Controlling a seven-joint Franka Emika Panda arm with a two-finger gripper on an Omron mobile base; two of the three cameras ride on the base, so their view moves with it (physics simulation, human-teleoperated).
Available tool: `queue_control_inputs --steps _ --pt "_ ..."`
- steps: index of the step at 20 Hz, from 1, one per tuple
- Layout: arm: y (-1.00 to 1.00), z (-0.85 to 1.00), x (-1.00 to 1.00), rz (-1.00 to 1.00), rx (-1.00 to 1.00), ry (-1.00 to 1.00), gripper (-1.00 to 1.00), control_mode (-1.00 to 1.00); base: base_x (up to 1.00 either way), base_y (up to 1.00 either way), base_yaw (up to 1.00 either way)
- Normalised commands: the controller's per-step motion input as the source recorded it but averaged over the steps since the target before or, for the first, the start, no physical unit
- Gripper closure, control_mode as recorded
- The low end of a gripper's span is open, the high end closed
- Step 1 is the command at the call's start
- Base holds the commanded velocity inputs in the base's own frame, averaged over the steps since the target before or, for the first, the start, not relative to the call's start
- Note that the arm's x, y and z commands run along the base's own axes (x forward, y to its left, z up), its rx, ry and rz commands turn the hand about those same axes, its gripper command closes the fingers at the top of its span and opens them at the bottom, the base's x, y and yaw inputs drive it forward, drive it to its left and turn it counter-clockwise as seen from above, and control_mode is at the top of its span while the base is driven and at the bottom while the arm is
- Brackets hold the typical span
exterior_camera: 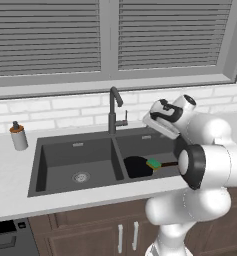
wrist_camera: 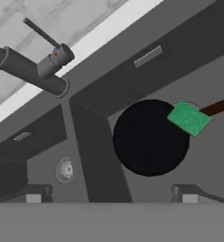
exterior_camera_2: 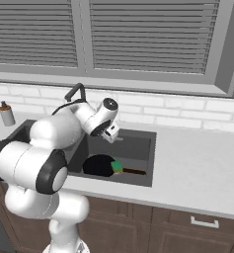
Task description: Pick the pan and sponge and place them into the sink. Then turn on the water.
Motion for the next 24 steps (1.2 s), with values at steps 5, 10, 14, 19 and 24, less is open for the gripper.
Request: queue_control_inputs --steps 5,10,14,19,24 --pt "0.12 0.02 0.16 0.0 0.11 -0.23 -1.0 -1.0 0.0 0.0 0.0" --pt "0.15 0.0 0.4 0.0 0.04 -0.12 -1.0 -1.0 0.0 0.0 0.0" --pt "0.15 0.0 0.34 0.0 0.02 -0.06 -1.0 -1.0 0.0 0.0 0.0" --pt "0.05 0.0 0.48 0.0 0.0 0.0 -1.0 -1.0 0.0 0.0 0.0" --pt "0.0 0.0 0.39 0.0 0.0 0.0 -1.0 -1.0 0.0 0.0 0.0"
